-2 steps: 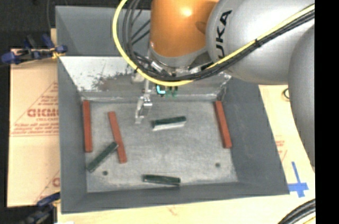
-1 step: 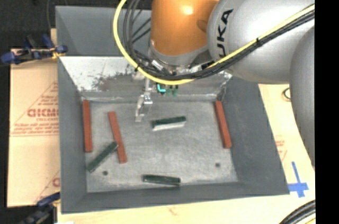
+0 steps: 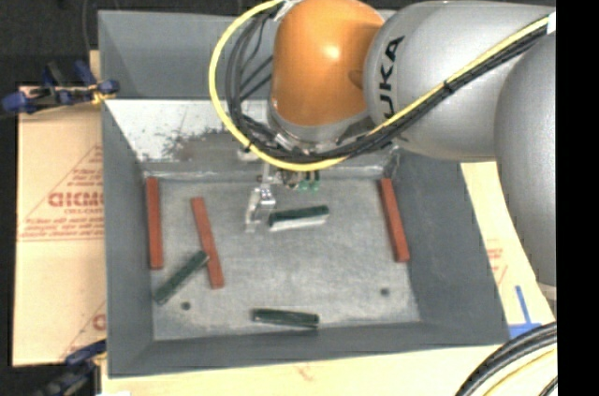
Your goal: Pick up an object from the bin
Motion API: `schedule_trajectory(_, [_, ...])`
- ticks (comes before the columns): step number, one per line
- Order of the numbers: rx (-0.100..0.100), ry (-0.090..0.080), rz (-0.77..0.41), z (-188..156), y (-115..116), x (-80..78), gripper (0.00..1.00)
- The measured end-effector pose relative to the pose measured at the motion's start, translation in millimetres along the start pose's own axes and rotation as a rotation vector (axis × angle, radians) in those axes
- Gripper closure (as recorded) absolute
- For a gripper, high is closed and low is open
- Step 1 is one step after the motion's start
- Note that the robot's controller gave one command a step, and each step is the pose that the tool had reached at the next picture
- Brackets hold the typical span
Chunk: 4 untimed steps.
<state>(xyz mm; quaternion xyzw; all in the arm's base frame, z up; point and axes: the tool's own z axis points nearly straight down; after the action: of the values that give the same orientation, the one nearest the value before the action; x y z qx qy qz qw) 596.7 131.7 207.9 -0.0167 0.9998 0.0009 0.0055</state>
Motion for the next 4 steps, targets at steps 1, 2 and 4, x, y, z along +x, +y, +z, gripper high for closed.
schedule_trajectory(1, [0.001, 0.003, -0.132, 60.6, -34.3, -1.9, 0.00])
schedule_trajectory(2, [0.002, 0.008, -0.249, 99.3, -51.0, -13.7, 0.00])
schedule_trajectory(4, [-0.001, 0.007, -0.241, 117.5, -129.9, -19.0, 1.00])
